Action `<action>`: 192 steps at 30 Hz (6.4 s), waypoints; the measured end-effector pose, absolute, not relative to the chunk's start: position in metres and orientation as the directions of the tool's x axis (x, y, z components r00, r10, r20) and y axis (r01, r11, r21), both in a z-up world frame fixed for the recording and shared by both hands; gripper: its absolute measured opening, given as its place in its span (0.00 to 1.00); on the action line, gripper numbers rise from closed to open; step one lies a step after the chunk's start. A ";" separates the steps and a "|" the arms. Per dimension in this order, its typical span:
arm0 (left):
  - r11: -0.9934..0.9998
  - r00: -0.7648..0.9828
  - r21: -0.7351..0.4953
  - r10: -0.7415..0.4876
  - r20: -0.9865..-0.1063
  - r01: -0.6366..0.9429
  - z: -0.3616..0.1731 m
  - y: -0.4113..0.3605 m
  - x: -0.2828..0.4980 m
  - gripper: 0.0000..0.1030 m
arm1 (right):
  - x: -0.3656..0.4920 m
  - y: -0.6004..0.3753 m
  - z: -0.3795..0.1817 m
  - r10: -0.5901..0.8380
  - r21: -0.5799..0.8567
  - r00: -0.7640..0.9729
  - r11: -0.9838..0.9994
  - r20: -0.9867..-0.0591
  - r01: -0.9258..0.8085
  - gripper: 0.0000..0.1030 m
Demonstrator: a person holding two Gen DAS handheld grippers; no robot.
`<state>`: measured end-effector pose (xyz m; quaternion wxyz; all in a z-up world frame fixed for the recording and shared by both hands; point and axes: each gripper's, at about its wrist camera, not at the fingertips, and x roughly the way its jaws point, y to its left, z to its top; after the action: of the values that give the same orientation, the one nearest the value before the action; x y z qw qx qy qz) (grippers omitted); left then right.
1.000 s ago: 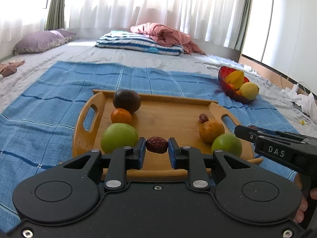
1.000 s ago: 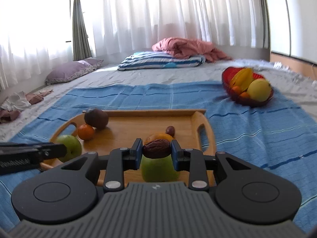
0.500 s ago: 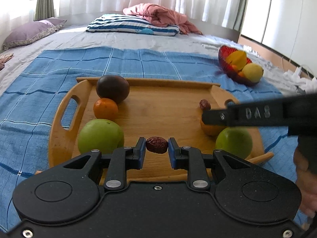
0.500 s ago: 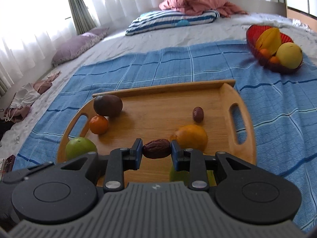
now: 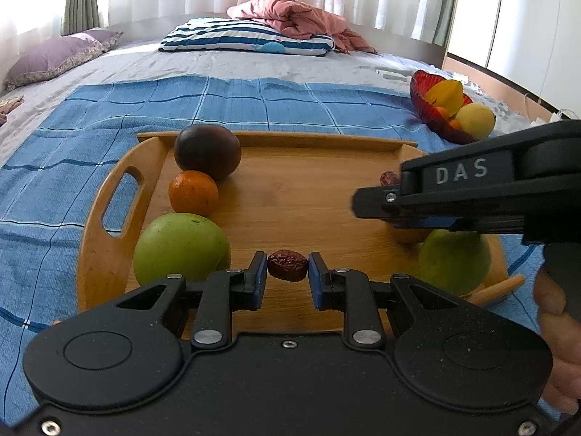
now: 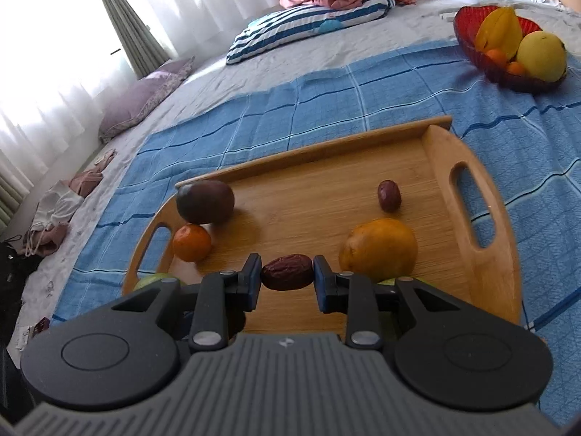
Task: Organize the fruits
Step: 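Carry both held dates over the wooden tray, then open the right tool to drop its date on the tray while the left tool releases its date, then move both tools back off the tray toward the date and small orange on the cloth, then close the left tool on the red date on the cloth, then lower the right tool onto the small orange and close on it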
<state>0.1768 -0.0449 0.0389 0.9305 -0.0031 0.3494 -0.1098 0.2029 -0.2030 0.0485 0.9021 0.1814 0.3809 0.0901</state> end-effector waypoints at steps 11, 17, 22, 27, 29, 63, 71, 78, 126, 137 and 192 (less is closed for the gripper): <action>0.975 0.722 -0.092 -0.213 -0.658 0.203 0.034 -0.046 0.186 0.22 | 0.224 -0.203 0.053 0.191 0.280 0.626 0.959 -0.756 0.045 0.32; 0.975 0.729 -0.086 -0.209 -0.652 0.202 0.033 -0.049 0.190 0.22 | 0.242 -0.185 0.048 0.142 0.204 0.553 0.977 -0.821 0.053 0.33; 0.975 0.735 -0.072 -0.206 -0.646 0.211 0.031 -0.052 0.191 0.23 | 0.247 -0.179 0.043 0.132 0.188 0.538 0.981 -0.833 0.050 0.33; 0.974 0.738 -0.059 -0.204 -0.643 0.218 0.029 -0.052 0.190 0.23 | 0.248 -0.177 0.041 0.114 0.165 0.541 0.985 -0.833 0.047 0.33; 0.974 0.735 -0.067 -0.207 -0.646 0.216 0.029 -0.052 0.191 0.23 | 0.248 -0.178 0.041 0.118 0.170 0.541 0.984 -0.833 0.047 0.34; 0.974 0.754 -0.068 -0.209 -0.623 0.214 0.038 -0.044 0.183 0.53 | 0.232 -0.180 0.054 0.173 0.210 0.586 0.978 -0.792 -0.006 0.62; 0.972 0.773 -0.066 -0.221 -0.595 0.227 0.047 -0.040 0.169 0.70 | 0.203 -0.194 0.068 0.152 0.208 0.682 0.978 -0.715 0.000 0.68; 0.969 0.786 -0.064 -0.232 -0.573 0.239 0.054 -0.036 0.149 0.80 | 0.172 -0.206 0.077 0.096 0.184 0.776 0.983 -0.623 0.026 0.76; 0.970 0.786 -0.034 -0.214 -0.580 0.240 0.021 -0.010 0.064 0.93 | 0.044 -0.200 -0.001 0.008 0.087 0.911 0.996 -0.413 0.031 1.00; 0.960 0.748 -0.064 -0.255 -0.613 0.274 0.012 -0.013 0.064 0.66 | 0.050 -0.197 -0.012 0.013 0.069 0.900 0.997 -0.436 0.019 1.00; 0.973 0.738 -0.130 -0.229 -0.634 0.190 0.022 -0.017 0.099 0.23 | 0.048 -0.152 -0.009 0.218 -0.010 0.848 0.967 -0.484 -0.254 0.57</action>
<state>0.0987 -0.0168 0.0222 0.9319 -0.0280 0.3438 -0.1124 0.0479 -0.1519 -0.0092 0.9605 -0.0367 0.2471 0.1227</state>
